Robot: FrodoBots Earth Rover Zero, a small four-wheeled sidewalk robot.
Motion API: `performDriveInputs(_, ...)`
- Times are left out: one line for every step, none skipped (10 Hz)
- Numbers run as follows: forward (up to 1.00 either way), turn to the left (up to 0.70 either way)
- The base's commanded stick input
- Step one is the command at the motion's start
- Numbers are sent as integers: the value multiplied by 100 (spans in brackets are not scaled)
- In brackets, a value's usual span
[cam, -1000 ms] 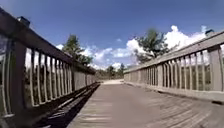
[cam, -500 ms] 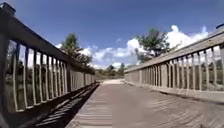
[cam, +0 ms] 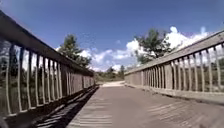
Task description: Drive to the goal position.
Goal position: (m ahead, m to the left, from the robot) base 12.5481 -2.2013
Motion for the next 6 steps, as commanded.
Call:
performDriveInputs(45,2)
performDriveInputs(45,2)
performDriveInputs(45,2)
performDriveInputs(45,2)
performDriveInputs(45,2)
performDriveInputs(45,2)
